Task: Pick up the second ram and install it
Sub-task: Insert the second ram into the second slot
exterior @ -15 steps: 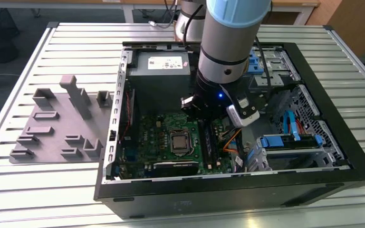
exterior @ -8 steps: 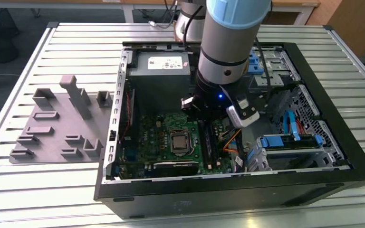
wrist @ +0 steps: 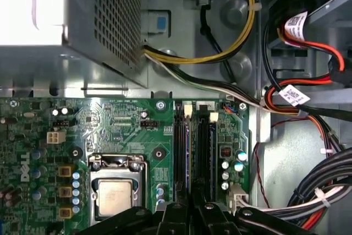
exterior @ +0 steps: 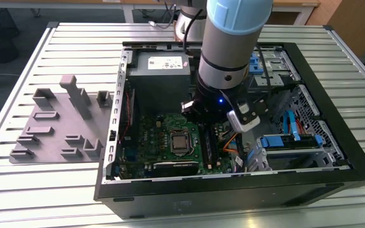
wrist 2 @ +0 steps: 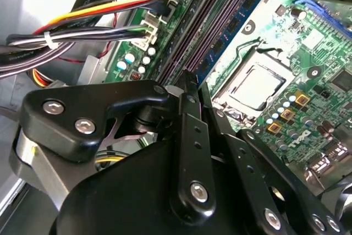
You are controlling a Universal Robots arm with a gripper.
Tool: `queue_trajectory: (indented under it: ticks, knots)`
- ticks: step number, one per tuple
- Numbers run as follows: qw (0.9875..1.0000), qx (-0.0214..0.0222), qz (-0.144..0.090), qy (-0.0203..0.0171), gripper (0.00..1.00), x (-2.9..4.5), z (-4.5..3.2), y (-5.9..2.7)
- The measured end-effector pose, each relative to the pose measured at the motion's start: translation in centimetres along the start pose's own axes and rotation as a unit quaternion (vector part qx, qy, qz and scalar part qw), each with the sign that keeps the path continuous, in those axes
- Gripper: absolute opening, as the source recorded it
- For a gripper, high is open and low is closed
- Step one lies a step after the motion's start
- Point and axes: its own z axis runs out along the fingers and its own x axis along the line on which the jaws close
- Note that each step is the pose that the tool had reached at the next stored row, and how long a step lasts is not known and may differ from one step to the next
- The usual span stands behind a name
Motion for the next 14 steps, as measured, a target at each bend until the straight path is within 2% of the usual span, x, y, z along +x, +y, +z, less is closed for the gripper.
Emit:
queue_trajectory:
  ticks: [14]
  knots:
    - [1.0000,0.0001,0.007,0.0000,0.14,0.00,0.63,-0.12]
